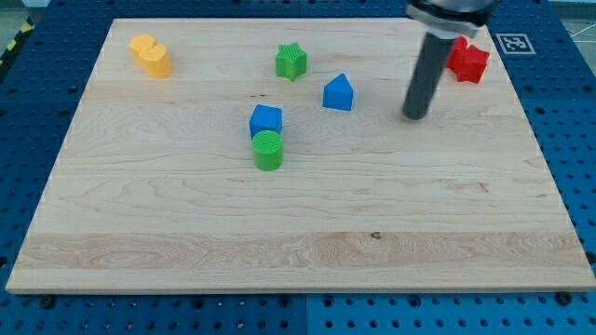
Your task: Push the blue triangle right and down
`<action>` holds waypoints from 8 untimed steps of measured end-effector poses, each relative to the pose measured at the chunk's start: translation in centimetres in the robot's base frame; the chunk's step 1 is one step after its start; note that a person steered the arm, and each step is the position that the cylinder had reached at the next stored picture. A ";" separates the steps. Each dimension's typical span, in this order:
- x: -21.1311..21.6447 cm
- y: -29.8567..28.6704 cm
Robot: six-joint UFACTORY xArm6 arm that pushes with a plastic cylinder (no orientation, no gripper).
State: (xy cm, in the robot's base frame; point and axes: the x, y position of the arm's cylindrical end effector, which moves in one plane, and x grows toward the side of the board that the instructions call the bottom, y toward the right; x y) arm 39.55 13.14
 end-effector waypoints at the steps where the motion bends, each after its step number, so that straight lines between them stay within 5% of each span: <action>1: 0.2 -1.6; 4: -9.5 -3.5; 6: -7.9 -10.5; 8: -6.4 -9.8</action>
State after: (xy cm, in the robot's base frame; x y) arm 33.17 3.29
